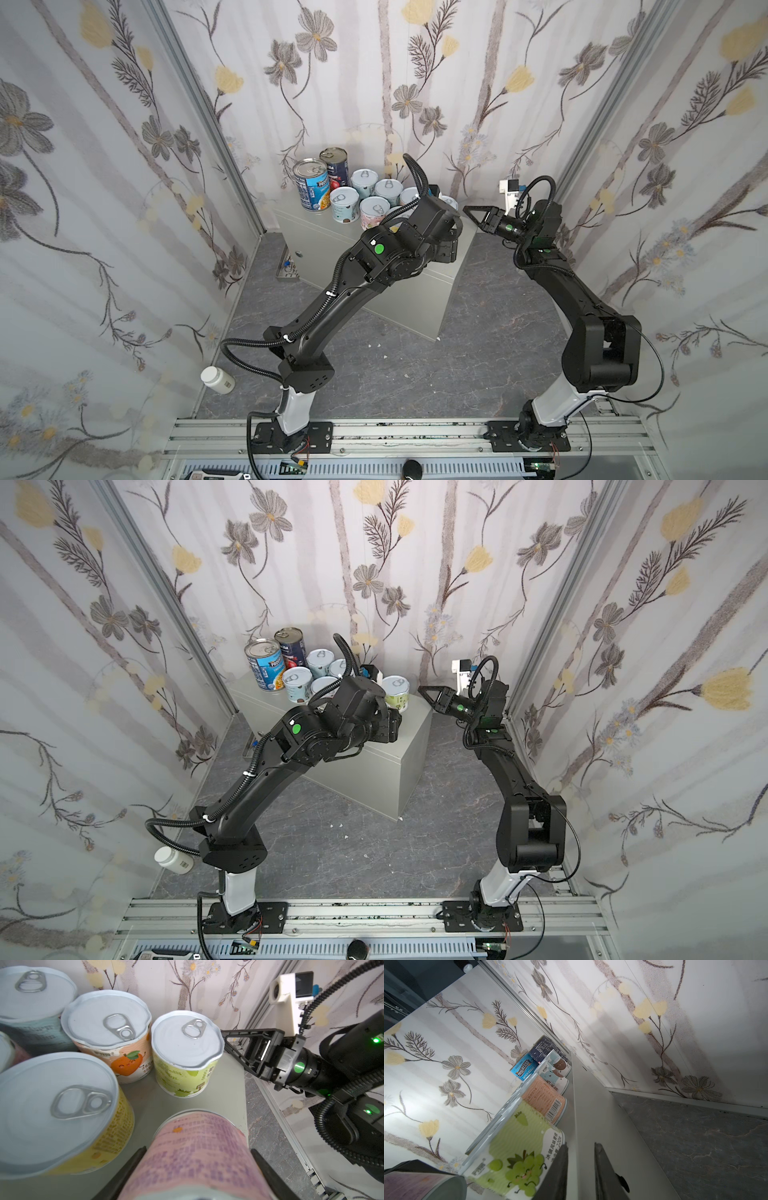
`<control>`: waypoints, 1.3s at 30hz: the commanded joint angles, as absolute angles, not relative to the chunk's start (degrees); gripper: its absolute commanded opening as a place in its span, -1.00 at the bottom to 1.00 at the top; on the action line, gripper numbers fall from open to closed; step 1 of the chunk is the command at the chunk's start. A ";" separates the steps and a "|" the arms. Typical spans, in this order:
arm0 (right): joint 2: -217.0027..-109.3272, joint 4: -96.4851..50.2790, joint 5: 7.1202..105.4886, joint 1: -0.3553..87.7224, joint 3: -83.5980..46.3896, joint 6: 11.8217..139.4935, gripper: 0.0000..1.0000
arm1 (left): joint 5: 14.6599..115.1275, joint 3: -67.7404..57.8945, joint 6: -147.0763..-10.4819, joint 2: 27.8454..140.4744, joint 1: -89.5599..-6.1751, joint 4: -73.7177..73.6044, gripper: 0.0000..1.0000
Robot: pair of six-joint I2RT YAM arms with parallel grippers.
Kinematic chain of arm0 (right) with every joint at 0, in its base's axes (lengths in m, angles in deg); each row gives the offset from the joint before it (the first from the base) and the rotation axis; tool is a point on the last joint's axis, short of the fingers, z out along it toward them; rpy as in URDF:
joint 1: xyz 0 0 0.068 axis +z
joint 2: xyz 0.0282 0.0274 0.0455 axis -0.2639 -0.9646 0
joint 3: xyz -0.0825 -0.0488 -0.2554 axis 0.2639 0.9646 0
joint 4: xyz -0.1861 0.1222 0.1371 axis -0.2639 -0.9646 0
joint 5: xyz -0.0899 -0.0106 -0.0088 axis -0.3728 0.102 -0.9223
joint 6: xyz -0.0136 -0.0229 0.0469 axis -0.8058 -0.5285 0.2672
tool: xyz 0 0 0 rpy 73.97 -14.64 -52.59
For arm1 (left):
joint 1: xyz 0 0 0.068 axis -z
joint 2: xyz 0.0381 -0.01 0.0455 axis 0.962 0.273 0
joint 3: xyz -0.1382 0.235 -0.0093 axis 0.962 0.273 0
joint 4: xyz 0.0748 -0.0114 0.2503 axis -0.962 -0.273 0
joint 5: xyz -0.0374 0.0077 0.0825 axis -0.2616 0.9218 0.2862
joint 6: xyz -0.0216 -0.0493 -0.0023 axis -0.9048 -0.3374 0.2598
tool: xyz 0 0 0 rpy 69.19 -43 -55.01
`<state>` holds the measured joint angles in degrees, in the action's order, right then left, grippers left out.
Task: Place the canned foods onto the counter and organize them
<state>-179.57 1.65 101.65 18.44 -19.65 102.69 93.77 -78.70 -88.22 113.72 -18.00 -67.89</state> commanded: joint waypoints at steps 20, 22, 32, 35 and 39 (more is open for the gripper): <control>-167.86 -12.39 95.56 20.46 -12.46 90.94 0.22 | 95.74 -80.80 -93.57 115.76 -17.99 -73.66 0.41; -165.24 -14.07 93.34 20.79 -11.81 88.86 0.28 | 96.36 -80.83 -93.42 115.94 -17.95 -73.73 0.44; -160.94 -17.14 88.81 20.75 -10.88 85.60 0.48 | 98.33 -81.24 -92.67 118.08 -18.03 -74.76 0.58; -159.81 -17.21 88.35 20.75 -10.27 85.37 0.49 | 99.02 -81.24 -92.70 118.35 -18.10 -75.12 0.62; -157.80 -17.27 87.89 20.75 -9.52 85.21 0.48 | 99.41 -81.82 -92.67 118.70 -18.03 -75.12 0.67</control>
